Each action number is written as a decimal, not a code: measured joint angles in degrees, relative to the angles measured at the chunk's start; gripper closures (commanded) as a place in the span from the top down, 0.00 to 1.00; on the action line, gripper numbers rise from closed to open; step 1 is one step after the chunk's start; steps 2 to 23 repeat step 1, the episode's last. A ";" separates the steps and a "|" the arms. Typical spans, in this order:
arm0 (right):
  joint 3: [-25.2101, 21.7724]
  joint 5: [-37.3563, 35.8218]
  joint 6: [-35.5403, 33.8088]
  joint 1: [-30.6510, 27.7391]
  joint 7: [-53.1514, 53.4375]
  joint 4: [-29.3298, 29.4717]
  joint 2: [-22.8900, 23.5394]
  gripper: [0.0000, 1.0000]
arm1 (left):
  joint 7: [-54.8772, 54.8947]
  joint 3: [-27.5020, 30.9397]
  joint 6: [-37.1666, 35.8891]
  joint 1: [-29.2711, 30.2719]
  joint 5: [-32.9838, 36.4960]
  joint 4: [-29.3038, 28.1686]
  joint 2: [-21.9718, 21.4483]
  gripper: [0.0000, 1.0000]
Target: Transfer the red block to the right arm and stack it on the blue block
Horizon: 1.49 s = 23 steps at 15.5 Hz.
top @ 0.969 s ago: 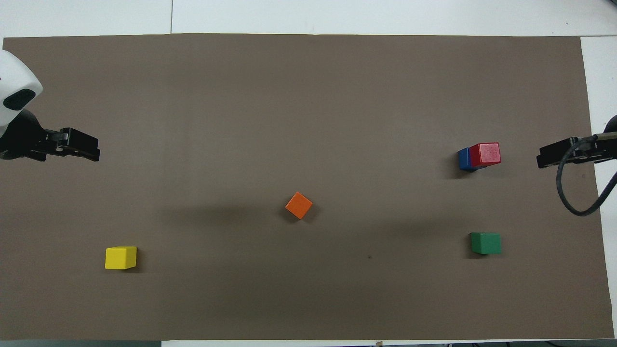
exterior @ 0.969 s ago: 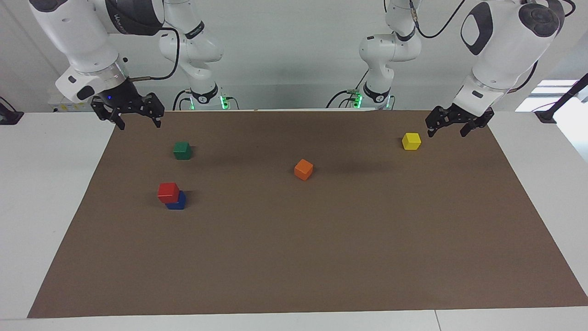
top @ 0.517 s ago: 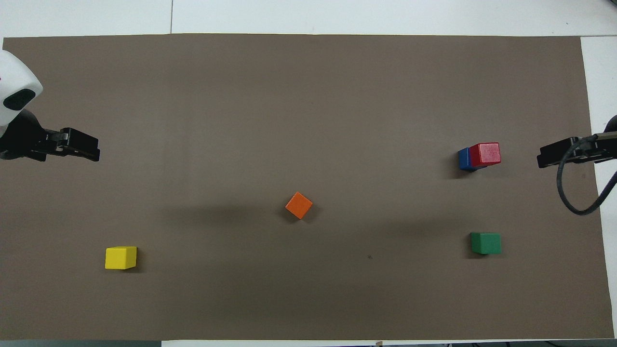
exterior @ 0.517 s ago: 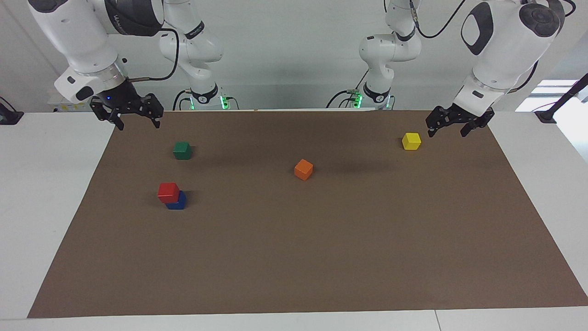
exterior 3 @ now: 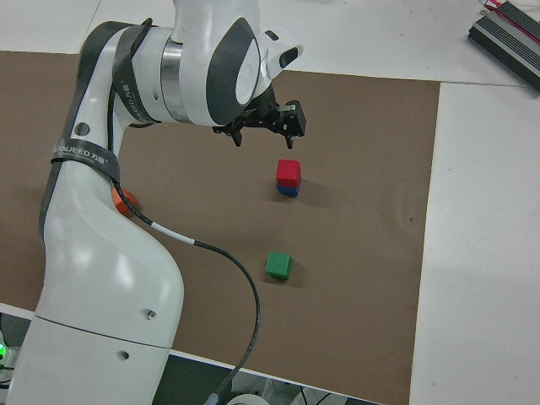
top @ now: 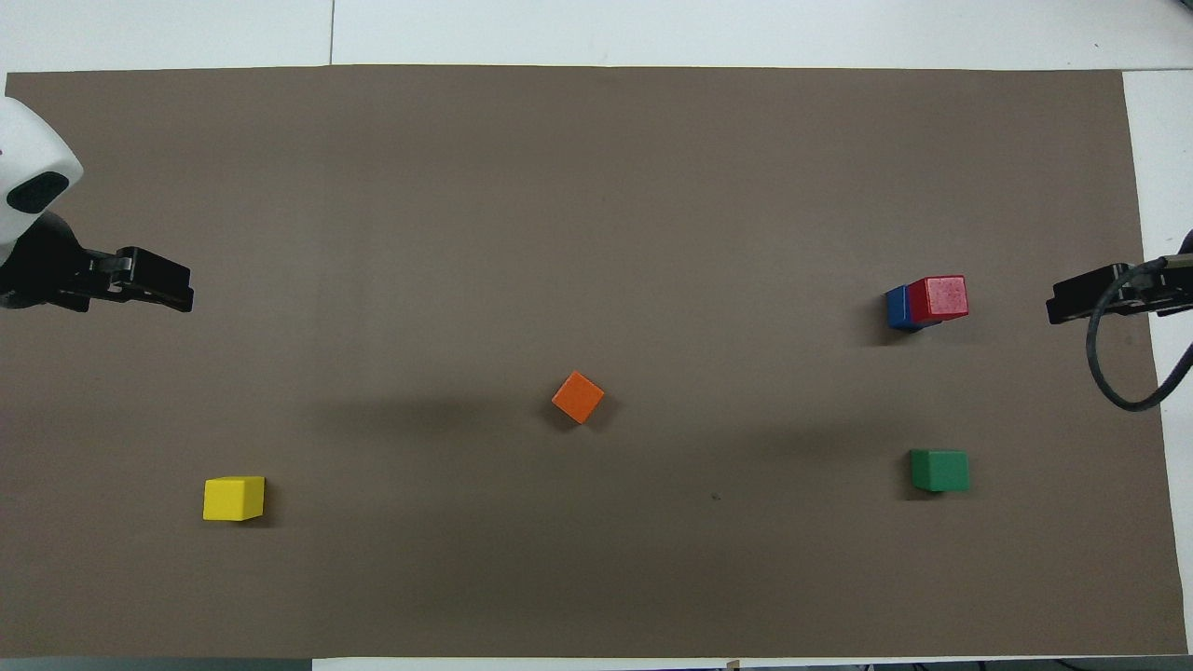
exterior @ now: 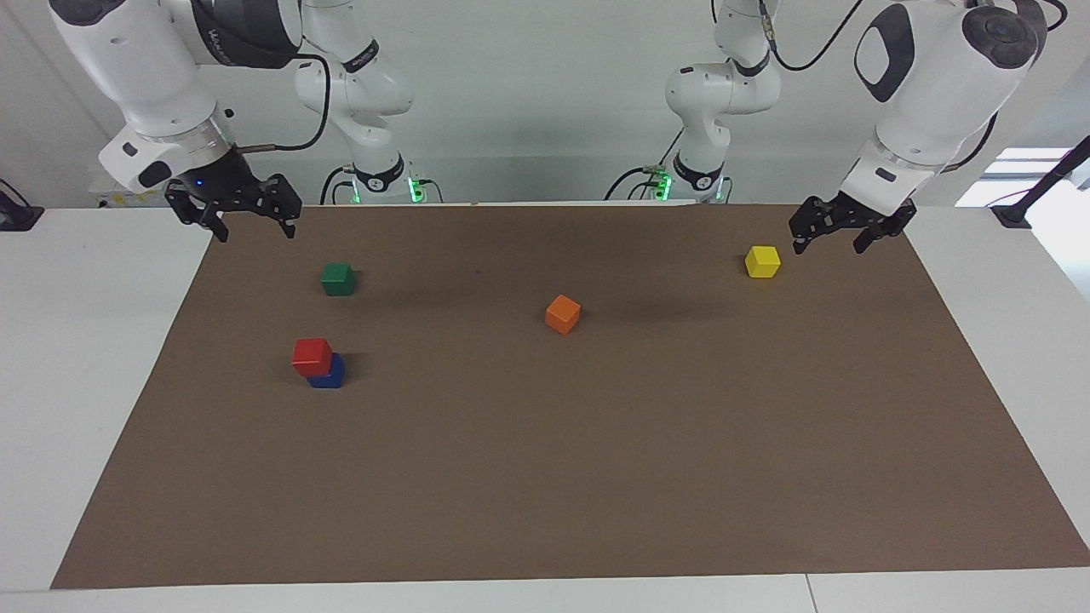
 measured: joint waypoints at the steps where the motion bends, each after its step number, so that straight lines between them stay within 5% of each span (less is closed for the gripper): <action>1: 0.00 0.00 0.00 -0.12 0.00 0.00 0.00 1.00 | 0.00 0.00 0.00 0.00 0.00 0.00 0.00 1.00; 23: 0.00 0.00 0.00 -0.12 0.00 0.00 0.00 1.00 | 0.00 0.00 0.00 0.00 0.00 0.00 0.00 1.00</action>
